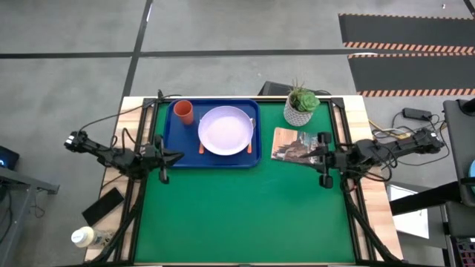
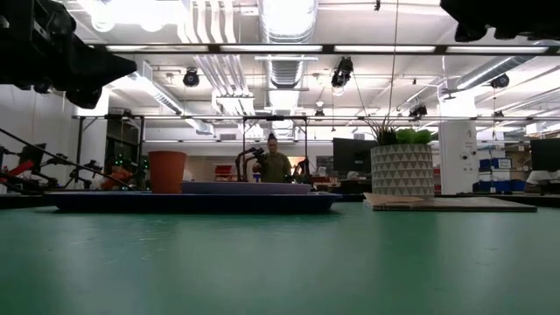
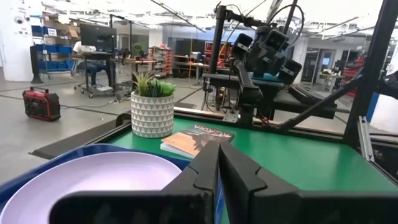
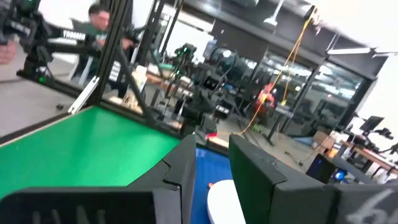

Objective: Pick and place plate/cup/fork/spoon on tray
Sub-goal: Return to Home Position

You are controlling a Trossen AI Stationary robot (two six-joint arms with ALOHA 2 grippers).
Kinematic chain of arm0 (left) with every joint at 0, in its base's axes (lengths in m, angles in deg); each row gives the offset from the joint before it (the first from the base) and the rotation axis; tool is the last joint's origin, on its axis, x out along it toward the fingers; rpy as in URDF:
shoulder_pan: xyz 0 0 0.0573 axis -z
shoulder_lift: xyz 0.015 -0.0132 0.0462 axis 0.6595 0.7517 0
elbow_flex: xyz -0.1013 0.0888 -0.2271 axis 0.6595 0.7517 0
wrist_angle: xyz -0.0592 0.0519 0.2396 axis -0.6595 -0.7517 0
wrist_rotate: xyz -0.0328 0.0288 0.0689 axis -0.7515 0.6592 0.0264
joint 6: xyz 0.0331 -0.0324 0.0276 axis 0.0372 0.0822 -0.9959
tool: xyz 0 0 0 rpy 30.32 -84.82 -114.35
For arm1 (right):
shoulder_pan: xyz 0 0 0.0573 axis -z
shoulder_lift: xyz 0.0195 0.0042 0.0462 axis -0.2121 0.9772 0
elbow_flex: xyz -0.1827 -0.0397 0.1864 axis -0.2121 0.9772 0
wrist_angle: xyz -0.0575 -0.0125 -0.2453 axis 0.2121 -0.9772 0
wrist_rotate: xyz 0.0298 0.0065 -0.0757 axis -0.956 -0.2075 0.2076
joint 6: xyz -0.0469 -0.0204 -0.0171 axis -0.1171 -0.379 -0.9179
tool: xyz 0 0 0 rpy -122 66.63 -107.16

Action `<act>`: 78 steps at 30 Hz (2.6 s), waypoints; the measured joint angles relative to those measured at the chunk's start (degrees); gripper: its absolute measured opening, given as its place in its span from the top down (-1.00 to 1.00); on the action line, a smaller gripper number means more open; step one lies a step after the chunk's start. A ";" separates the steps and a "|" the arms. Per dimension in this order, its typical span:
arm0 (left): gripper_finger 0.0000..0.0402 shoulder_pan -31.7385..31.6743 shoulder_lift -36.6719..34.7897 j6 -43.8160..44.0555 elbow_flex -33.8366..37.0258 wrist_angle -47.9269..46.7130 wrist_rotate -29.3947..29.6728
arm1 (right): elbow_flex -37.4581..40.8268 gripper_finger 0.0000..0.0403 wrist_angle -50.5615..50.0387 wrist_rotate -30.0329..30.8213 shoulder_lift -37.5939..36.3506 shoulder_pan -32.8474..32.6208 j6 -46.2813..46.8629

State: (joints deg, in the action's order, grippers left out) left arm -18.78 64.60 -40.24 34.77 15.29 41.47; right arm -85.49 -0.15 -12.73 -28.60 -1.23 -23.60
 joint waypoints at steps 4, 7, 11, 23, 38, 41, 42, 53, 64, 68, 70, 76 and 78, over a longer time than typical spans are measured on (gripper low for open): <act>1.00 0.00 0.63 0.00 0.00 0.03 0.00 | 3.21 0.56 -1.31 0.67 -6.35 0.00 -0.66; 1.00 0.00 1.30 0.00 0.02 0.01 -0.02 | 4.50 0.56 -2.92 2.16 -10.74 0.03 -0.62; 1.00 0.00 2.54 -0.02 0.04 -0.01 -0.02 | 7.31 0.56 -3.36 2.16 -15.62 0.00 -1.79; 1.00 0.00 6.32 -0.03 0.07 0.38 -0.16 | 12.43 0.58 2.22 2.69 -15.02 1.89 2.51; 1.00 0.00 10.48 -0.04 0.09 0.40 -0.13 | 12.47 0.60 1.60 8.04 -14.27 1.90 17.53; 1.00 0.00 11.32 -0.04 0.09 0.51 -0.13 | 12.47 0.58 1.58 8.04 -14.27 1.90 17.51; 1.00 0.00 11.58 -0.04 0.09 0.45 -0.11 | 12.47 0.57 1.58 8.04 -14.27 1.90 17.55; 1.00 0.00 14.31 -0.04 0.09 0.48 -0.09 | 12.52 0.64 1.60 8.04 -14.27 1.90 17.57; 1.00 0.00 16.74 -0.04 0.09 0.46 -0.07 | 12.52 0.62 1.60 8.04 -14.27 1.90 17.51; 1.00 0.00 17.54 -0.07 0.09 0.46 -0.07 | 12.52 0.60 1.60 8.04 -14.25 1.90 17.53; 1.00 0.00 17.88 -0.07 0.09 0.44 -0.07 | 12.54 0.59 1.60 8.04 -14.27 1.90 17.55; 1.00 0.00 19.06 -0.05 0.09 0.43 -0.07 | 12.54 0.63 1.61 8.04 -14.25 1.90 17.59; 1.00 0.00 19.44 -0.07 0.09 0.44 -0.07 | 12.54 0.64 1.62 8.04 -14.25 1.90 17.49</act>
State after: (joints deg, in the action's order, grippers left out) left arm -18.78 84.05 -40.30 34.86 15.73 41.40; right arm -72.95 1.47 -4.69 -42.84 0.67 -6.12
